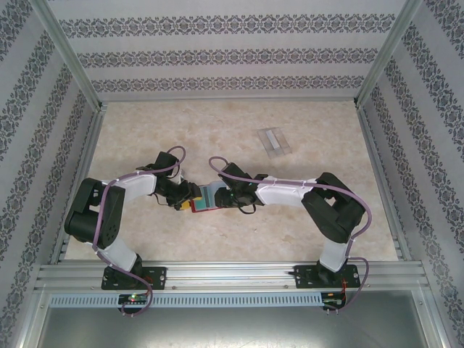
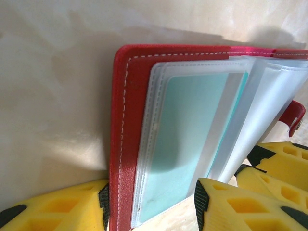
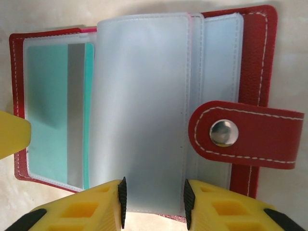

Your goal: Put the credit cards into the card holder

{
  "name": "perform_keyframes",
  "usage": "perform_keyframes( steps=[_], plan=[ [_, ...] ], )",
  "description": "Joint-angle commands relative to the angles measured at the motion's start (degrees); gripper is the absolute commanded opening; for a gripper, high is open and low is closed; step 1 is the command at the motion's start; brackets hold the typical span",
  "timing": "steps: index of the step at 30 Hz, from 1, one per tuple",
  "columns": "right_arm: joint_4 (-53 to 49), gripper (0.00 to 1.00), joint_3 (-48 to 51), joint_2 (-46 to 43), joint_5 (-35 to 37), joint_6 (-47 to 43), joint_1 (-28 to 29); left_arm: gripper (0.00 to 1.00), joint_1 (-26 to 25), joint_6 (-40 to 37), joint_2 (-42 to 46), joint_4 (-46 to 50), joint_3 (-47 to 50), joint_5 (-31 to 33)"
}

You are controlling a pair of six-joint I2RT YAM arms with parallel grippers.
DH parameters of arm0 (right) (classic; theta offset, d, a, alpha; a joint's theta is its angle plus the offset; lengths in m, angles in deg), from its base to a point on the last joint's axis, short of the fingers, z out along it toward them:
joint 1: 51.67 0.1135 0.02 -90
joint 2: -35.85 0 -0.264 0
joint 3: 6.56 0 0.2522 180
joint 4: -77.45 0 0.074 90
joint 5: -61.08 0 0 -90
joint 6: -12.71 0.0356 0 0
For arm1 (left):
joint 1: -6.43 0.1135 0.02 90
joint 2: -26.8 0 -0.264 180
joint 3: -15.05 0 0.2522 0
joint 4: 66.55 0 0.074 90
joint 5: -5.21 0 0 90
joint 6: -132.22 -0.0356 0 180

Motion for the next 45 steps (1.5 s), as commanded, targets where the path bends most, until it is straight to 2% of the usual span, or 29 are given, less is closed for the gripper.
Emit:
perform_keyframes(
  steps=[1,3,11,17,24,30,34,45],
  plan=[
    [-0.9,0.40,-1.4,-0.8,-0.5,-1.2,0.4,0.51,0.6,-1.2,-1.2,0.4,0.1,4.7],
    [0.0,0.40,-1.3,-0.8,-1.4,-1.2,0.3,0.51,0.7,-1.0,-1.0,0.2,0.4,4.8],
    [1.1,0.28,-1.4,-0.3,-3.0,-1.2,0.2,0.52,0.7,-0.9,-0.9,-0.1,0.9,4.9],
    [1.0,0.25,-1.7,-0.4,-3.1,-1.3,0.1,0.52,0.7,-0.8,-1.0,-0.1,0.9,4.6],
    [1.2,0.30,-2.0,-0.5,-3.3,-1.2,0.0,0.52,0.7,-0.9,-0.9,-0.1,1.0,4.5],
    [4.2,0.41,-1.6,-0.3,-5.5,-0.1,-0.4,0.52,0.7,-1.1,-1.1,0.1,1.0,4.5],
    [8.3,0.42,-0.6,0.4,-9.4,2.6,-1.4,0.51,0.7,-1.0,-1.0,-0.5,1.3,4.9],
    [11.7,0.42,0.0,1.1,-12.1,4.7,-2.8,0.52,0.7,-1.2,-1.3,-0.2,0.7,4.3]
  ],
)
